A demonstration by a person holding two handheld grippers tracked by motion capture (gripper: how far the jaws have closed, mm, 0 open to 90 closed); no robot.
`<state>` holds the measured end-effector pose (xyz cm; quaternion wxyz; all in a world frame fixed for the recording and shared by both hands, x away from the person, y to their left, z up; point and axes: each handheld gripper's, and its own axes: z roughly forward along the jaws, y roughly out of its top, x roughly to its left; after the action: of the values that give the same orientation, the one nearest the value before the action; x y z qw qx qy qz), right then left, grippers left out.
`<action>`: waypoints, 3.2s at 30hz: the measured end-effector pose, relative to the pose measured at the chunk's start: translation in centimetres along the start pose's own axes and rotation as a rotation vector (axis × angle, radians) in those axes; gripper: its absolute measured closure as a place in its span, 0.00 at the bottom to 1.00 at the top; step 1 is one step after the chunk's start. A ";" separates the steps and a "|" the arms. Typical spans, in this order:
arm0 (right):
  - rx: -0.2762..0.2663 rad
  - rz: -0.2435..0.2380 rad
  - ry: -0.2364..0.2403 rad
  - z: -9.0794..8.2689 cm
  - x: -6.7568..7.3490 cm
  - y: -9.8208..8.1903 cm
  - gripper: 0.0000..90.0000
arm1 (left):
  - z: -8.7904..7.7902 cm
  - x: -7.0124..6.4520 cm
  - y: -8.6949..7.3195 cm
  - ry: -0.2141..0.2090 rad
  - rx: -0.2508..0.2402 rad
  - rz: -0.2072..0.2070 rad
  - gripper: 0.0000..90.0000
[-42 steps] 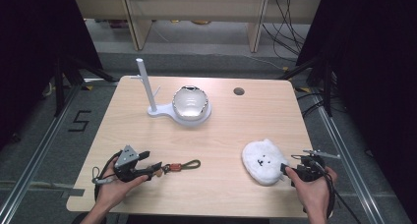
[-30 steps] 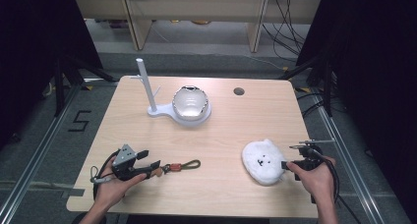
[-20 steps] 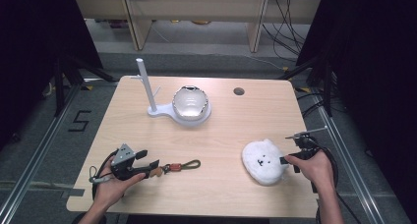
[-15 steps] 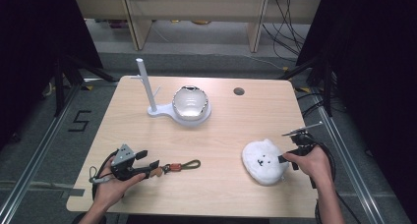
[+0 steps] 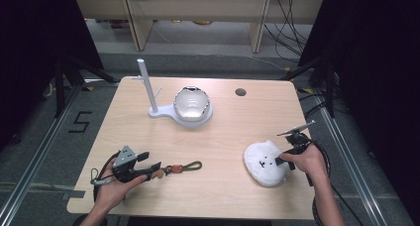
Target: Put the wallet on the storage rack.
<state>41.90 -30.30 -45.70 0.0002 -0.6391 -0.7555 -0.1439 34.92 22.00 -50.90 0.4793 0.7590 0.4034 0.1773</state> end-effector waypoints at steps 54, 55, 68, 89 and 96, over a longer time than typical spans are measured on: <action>-0.109 -0.169 -0.032 -3.5 2.5 -1.2 0.94 | 0.0 0.1 -0.5 -0.004 0.005 -0.004 0.39; -0.110 -0.163 -0.036 -3.6 2.6 -1.1 0.94 | 0.0 0.1 -0.5 -0.004 0.005 -0.004 0.39; -0.203 -0.226 -0.023 -4.7 2.8 -1.0 0.94 | 0.0 0.1 -0.5 0.000 0.004 -0.008 0.39; -0.352 -0.250 -0.038 -5.8 3.5 -0.6 0.94 | 0.0 0.1 -0.6 0.000 0.001 -0.010 0.39; -0.381 -0.243 -0.021 -6.1 3.8 -0.5 0.93 | 0.0 0.0 -0.6 0.002 -0.001 -0.011 0.39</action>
<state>39.58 -28.03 -39.25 -0.1460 -0.5332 -0.7861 -0.2764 34.68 22.12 -51.45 0.4802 0.7563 0.4081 0.1756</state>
